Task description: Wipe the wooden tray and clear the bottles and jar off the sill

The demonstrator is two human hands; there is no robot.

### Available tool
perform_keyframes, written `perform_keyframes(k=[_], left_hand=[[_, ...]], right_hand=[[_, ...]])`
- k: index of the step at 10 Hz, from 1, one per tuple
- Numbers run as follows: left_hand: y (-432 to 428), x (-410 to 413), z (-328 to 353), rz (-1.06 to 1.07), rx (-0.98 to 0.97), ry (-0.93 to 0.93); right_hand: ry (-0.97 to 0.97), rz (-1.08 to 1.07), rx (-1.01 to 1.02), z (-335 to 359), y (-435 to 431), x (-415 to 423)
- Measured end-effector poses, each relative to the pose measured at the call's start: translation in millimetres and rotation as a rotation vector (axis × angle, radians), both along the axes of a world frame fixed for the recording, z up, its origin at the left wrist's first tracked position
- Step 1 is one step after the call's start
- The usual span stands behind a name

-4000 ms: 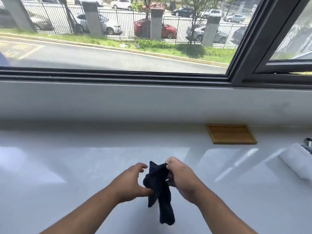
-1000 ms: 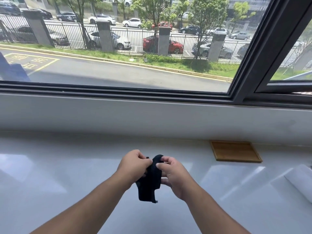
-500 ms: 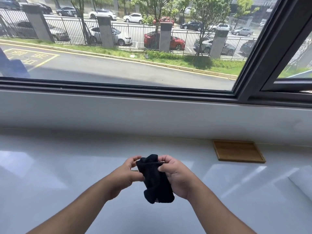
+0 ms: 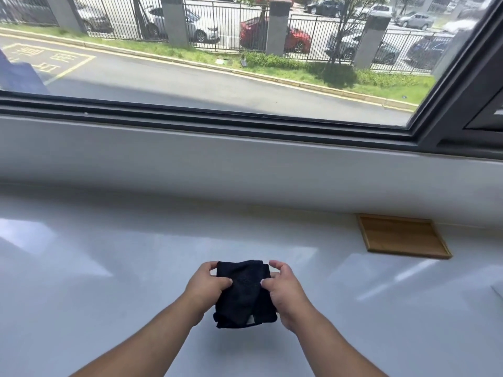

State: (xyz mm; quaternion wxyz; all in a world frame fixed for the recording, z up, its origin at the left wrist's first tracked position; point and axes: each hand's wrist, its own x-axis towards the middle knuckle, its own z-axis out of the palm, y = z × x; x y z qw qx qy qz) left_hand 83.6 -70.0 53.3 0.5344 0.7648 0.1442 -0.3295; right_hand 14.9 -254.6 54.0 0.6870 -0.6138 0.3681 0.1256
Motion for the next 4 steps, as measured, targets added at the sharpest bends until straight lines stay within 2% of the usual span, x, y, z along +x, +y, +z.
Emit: perform_keyframes(k=[1,2,3,4], left_hand=[[0.2,3.8,-21.8,-0.044,0.029,0.047],[1.8,0.9,-35.4,-0.264,0.233,-0.056],[5.1,-3.6,-44.3,-0.481,0.451,-0.225],[4.6,-6.7,-45.1,-0.56,0.524,-0.349]], right_hand=[[0.081,0.035,-0.046,-19.8,1.0,-1.9],[0.125,0.262,-0.35,-35.7,4.5,-9.3],[0.073,0.485,-0.615,-46.4,9.7,-17.2],[0.013,0.584,-0.768,-50.6,13.2,-19.9]])
